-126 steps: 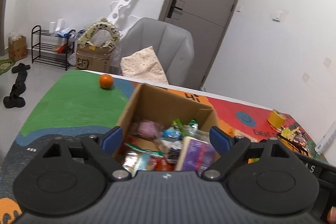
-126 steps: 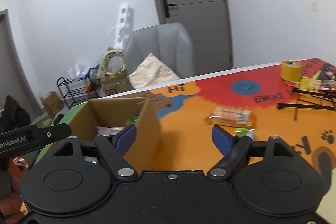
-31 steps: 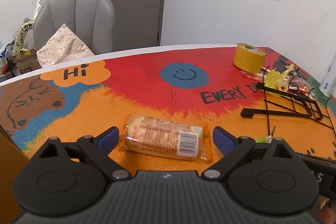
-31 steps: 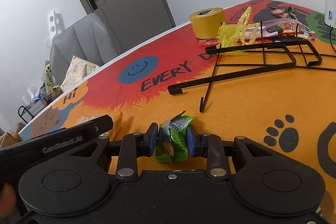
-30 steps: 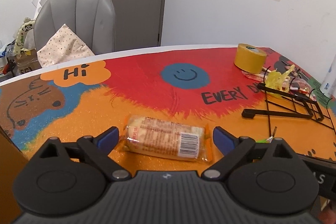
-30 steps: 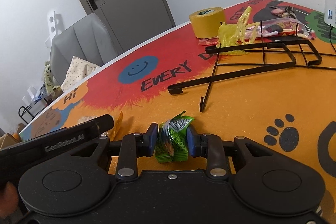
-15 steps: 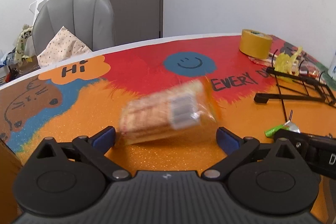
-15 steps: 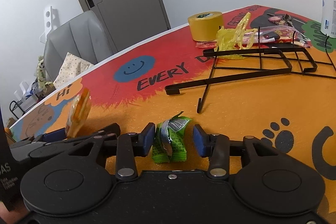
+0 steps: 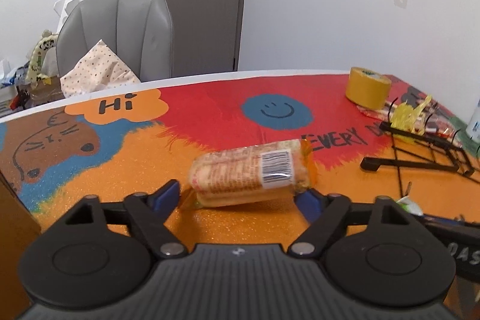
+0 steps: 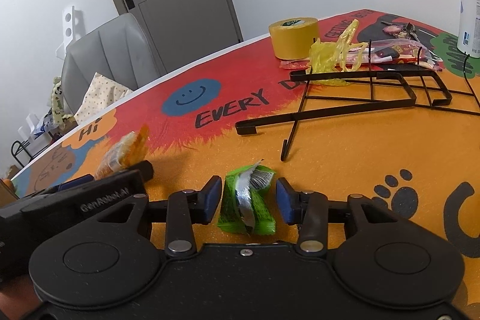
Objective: Organize snacks
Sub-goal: 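Grasp the wafer pack with the left tool while the right tool holds the green candy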
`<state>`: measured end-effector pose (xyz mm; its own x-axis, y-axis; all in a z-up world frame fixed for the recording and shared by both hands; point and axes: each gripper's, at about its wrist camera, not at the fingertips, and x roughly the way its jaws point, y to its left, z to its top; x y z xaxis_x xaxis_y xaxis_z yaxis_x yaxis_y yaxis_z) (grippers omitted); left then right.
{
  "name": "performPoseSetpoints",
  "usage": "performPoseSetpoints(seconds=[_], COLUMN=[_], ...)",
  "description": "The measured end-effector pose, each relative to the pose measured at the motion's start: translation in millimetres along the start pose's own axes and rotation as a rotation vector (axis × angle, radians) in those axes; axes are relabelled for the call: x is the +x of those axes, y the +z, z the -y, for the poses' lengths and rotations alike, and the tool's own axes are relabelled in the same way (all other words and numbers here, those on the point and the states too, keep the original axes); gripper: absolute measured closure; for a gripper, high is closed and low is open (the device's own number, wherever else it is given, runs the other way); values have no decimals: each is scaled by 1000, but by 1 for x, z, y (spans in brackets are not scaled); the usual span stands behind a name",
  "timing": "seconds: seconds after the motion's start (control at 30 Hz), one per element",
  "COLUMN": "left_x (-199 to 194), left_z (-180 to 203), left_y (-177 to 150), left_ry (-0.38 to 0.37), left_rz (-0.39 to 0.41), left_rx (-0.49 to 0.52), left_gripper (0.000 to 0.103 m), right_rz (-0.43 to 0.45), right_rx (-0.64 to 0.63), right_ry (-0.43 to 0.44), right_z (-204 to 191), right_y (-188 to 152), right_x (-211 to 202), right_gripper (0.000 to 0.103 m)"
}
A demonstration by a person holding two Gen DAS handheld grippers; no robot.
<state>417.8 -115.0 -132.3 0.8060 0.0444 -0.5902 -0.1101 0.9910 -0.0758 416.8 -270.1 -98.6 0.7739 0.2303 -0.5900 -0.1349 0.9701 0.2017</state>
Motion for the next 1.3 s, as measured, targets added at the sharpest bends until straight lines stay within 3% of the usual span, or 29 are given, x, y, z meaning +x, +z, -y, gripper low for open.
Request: performPoseSetpoints(seconds=[0.13, 0.17, 0.2, 0.23, 0.47, 0.5, 0.57, 0.6, 0.63, 0.7, 0.77, 0.87, 1.3], left_x=[-12, -17, -20, -21, -45, -47, -49, -47, -46, -43, -41, -26, 20], left_z=[0, 0, -1, -2, -4, -6, -6, -7, -7, -6, -3, 4, 12], left_y=[-1, -2, -2, -2, -7, -7, -4, -2, 0, 3, 5, 10, 18], left_ry=[-16, -16, -27, -34, -52, -44, -12, 1, 14, 36, 39, 57, 186], left_rz=[-1, 8, 2, -19, -6, -1, 15, 16, 17, 42, 70, 52, 20], left_rx=[-4, -3, -6, -17, -19, -19, -18, -18, -21, -39, -38, -36, -32], left_gripper=[44, 50, 82, 89, 95, 94, 83, 68, 44, 19, 18, 18, 18], right_rz=[3, 4, 4, 4, 2, 1, 0, -3, 1, 11, 14, 10, 45], right_rx=[-15, -17, -17, -15, 26, 34, 33, 32, 29, 32, 45, 75, 95], right_ry=[-2, -1, 5, 11, 75, 86, 84, 77, 76, 67, 68, 87, -14], right_z=[-2, -3, -3, -4, -5, -5, -6, -6, -6, -3, 3, 9, 17], right_y=[-2, -2, -3, -3, -10, -12, -16, -17, -16, -14, -14, -13, -9], right_x=[0, 0, 1, 1, -8, -10, -11, -10, -10, -9, -7, -7, -8], right_gripper=[62, 68, 69, 70, 72, 72, 72, 72, 72, 72, 72, 72, 72])
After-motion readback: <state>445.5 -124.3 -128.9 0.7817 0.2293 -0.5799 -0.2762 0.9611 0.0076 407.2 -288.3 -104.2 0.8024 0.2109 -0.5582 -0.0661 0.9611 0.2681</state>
